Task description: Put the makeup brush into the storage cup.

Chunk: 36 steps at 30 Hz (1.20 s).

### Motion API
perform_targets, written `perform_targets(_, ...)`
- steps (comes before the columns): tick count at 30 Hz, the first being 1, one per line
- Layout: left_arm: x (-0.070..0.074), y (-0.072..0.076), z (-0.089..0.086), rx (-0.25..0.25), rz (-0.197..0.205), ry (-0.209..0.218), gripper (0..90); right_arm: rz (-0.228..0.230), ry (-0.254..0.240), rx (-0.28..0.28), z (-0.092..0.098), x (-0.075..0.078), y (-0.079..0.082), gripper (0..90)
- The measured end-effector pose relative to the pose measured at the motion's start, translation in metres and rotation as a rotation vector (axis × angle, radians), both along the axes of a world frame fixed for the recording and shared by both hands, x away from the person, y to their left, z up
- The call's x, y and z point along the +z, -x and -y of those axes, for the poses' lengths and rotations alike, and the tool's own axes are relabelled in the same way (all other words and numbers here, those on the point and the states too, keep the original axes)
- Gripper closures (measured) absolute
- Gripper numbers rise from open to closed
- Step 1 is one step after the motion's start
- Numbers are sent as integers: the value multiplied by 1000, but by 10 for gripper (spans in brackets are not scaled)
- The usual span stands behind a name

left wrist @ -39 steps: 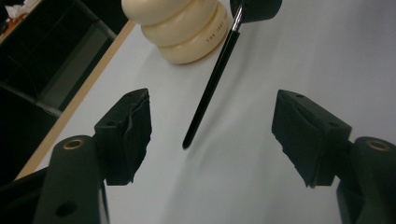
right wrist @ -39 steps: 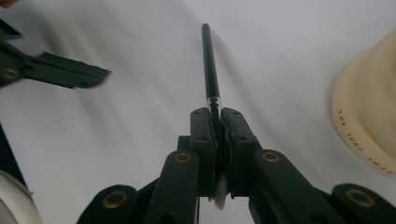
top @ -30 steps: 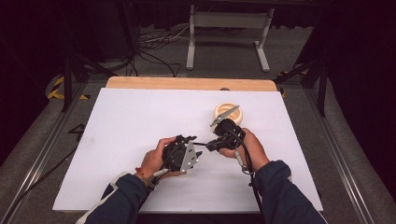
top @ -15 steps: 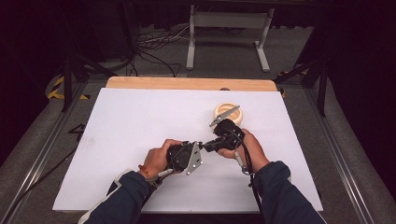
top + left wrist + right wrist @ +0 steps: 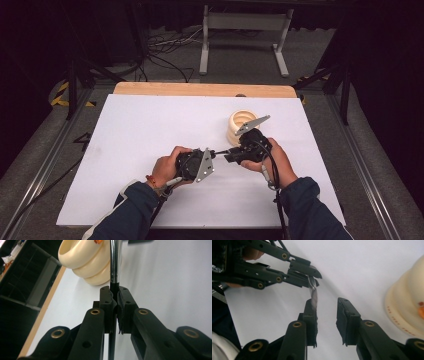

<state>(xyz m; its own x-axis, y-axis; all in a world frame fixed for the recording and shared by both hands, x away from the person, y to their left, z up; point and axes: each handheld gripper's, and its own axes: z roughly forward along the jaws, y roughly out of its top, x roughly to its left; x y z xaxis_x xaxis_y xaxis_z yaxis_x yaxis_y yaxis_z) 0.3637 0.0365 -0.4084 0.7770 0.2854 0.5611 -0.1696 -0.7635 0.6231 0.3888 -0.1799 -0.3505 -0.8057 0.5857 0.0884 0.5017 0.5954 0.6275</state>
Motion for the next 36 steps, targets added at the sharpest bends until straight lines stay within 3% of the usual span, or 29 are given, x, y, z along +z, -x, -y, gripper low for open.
perform_targets(8, 5, -12, -16, 28, -92, 103, 836, 183, -12, -27, 18, 5, 23, 576)
perform_targets(13, 10, -17, -23, 50, -131, 185, 836, 260, -19, -21, 26, 1, 34, 494)
perform_targets(22, 21, -24, -34, 54, -178, 292, 836, 352, -44, -51, 53, -21, 54, 348)
perform_targets(27, 26, -29, -39, 53, -200, 359, 836, 385, -65, -30, 67, -33, 63, 295)
perform_targets(36, 36, -35, -43, 57, -210, 446, 836, 452, -64, -52, 91, -55, 79, 146)
